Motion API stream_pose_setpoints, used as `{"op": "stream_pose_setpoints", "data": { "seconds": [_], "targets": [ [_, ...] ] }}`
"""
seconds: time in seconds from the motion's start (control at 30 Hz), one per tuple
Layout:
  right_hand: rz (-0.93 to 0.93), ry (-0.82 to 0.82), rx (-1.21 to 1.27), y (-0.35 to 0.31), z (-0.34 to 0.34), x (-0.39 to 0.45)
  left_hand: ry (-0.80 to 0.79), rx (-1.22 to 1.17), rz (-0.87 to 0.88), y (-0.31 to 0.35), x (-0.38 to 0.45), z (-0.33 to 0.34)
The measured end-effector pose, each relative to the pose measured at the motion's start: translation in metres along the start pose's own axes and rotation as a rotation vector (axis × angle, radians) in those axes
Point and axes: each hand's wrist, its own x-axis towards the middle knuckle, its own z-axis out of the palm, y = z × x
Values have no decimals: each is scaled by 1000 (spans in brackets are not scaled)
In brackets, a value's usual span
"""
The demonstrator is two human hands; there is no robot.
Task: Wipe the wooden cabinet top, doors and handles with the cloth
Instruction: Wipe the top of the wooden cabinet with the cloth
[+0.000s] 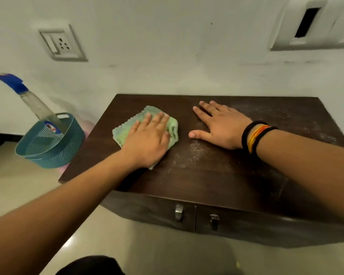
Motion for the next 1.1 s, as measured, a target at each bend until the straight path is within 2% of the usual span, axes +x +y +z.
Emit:
{"op": "stream_pose_setpoints", "data": {
  "seconds": [0.13, 0.23, 0.3, 0.4, 0.47, 0.57, 0.67, 0.73, 0.8, 0.9, 0.97, 1.03, 1.1],
  "targets": [
    [-60, 6, -28, -2, -1, 1, -23, 2, 200, 18, 7, -3],
    [-46, -8, -42, -1, -3, 2, -46, -3, 74, -7, 22, -9],
    [-50, -15, -55, -3, -5, 2, -58, 6, -1, -22, -7, -9],
    [-59, 3, -61, -4, -6, 2, -80, 6, 141, 11, -52, -4],
    [-59, 1, -66, -5, -8, 2, -56, 1, 214, 27, -38, -2],
    [-27, -16, -45, -11, -10, -2, -53, -24, 68, 1, -12, -11],
    [-51, -1, -35, -21, -7, -17, -61, -13, -29, -8, -55, -7],
    [-84, 43, -43, -28, -3, -31, -56, 11, 51, 20, -82, 1],
    [-104, 60, -50, -35, 0, -42, -19, 18, 128, 32, -67, 2],
    [-92, 49, -2, -39, 1, -51, -52, -13, 27, 5, -34, -13],
    [-82, 43, 18, -40, 3, -56, -66, -17, -13, -8, -55, -12],
    [-71, 50, 29, -40, 6, -64, -70, 8, 56, 12, -88, -5],
    [-68, 64, 34, -40, 10, -68, -56, 17, 158, 35, -84, 1]
  ]
}}
